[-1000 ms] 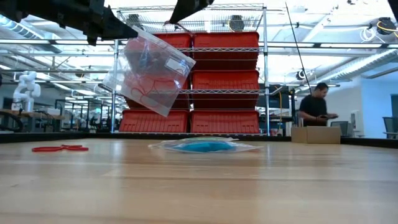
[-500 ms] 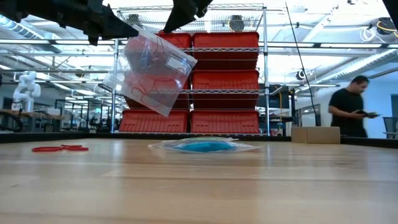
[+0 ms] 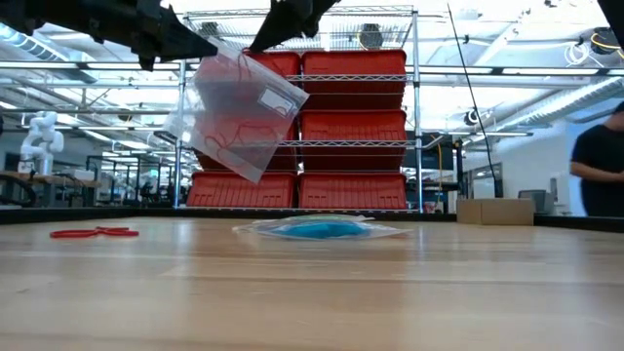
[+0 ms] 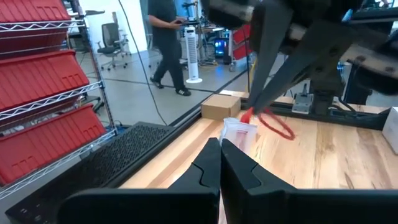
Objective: Sort rubber bands
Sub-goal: Put the red rubber band into the right transparent zip bag
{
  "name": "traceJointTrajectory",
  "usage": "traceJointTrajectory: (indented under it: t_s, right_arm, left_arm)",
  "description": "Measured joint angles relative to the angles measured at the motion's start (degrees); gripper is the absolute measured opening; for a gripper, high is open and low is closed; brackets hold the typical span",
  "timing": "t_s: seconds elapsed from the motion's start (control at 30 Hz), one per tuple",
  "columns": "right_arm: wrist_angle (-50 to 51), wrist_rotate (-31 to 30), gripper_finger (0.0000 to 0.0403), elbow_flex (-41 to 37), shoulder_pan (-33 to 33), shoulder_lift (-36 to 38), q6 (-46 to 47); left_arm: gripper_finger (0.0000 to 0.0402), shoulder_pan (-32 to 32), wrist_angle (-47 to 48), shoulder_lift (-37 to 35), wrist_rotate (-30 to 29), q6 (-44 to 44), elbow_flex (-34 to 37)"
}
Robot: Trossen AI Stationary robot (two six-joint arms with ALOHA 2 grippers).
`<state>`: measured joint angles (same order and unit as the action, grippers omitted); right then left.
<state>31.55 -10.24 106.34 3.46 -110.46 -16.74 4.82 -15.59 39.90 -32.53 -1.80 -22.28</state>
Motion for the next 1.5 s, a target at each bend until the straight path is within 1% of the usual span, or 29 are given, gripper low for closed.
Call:
traceJointTrajectory:
  t_s: [0.27, 0.4, 0.47, 0.57, 0.73, 0.97, 1.13, 1.27, 1.33, 1.4, 1.47, 1.5]
  right_arm:
    - [0.5, 1.5, 0.0000, 0.0, 0.3, -3.2, 1.3]
    - [-2.1, 1.4, 0.0000, 0.0, 0.7, -3.4, 3.3]
    - [-3.8, 1.5, 0.0007, 0.0, 1.0, -3.4, 4.6]
    - [-3.9, 1.5, 0.0028, 0.0, 1.0, -3.4, 4.7]
    - [-3.2, 1.5, 0.0080, 0.5, 0.6, -3.1, 5.2]
    - [-2.2, 1.5, 0.0151, 5.3, -0.2, -0.7, 4.7]
    - [4.7, 1.5, 0.0179, 7.1, -0.2, 3.0, 3.8]
    - [15.7, 1.6, 0.0187, 7.1, 0.6, 6.4, 5.1]
    - [19.4, 2.9, 0.0187, 5.1, 1.1, 8.1, 6.7]
    - [20.5, 5.9, 0.0187, 0.9, 1.5, 10.1, 8.2]
    - [18.0, 8.0, 0.0188, -5.6, 1.7, 12.8, 9.4]
    - [14.8, 8.9, 0.0189, -9.6, 1.7, 14.4, 10.2]
  left_arm:
    - [0.0000, 0.0, -0.6, 0.0, 1.3, 0.0, 0.0]
    - [0.0000, 0.0, -0.6, 0.1, 2.4, 0.0, 0.0]
    - [0.0000, 0.0, -0.5, 0.1, 2.4, 0.0, 0.0]
    - [0.0000, 0.0, -0.5, 0.1, 2.5, 0.0, 0.0]
    - [0.0000, 0.0, -0.4, 0.2, 2.7, 0.0, 0.0]
    - [0.0000, 0.0, 0.1, 0.3, 2.8, 0.0, 0.0]
    - [0.0000, 0.0, 0.3, 0.3, 2.8, 0.0, 0.0]
    - [0.0000, 0.0, 0.3, 0.3, 2.8, 0.0, 0.0]
    - [0.0000, 0.0, 0.3, 0.3, 2.8, 0.0, 0.0]
    - [0.0000, 0.0, 0.3, 0.3, 2.8, 0.0, 0.0]
    - [0.0000, 0.0, 0.3, 0.3, 2.8, 0.0, 0.0]
    - [0.0000, 0.0, 0.3, 0.3, 2.8, 0.0, 0.0]
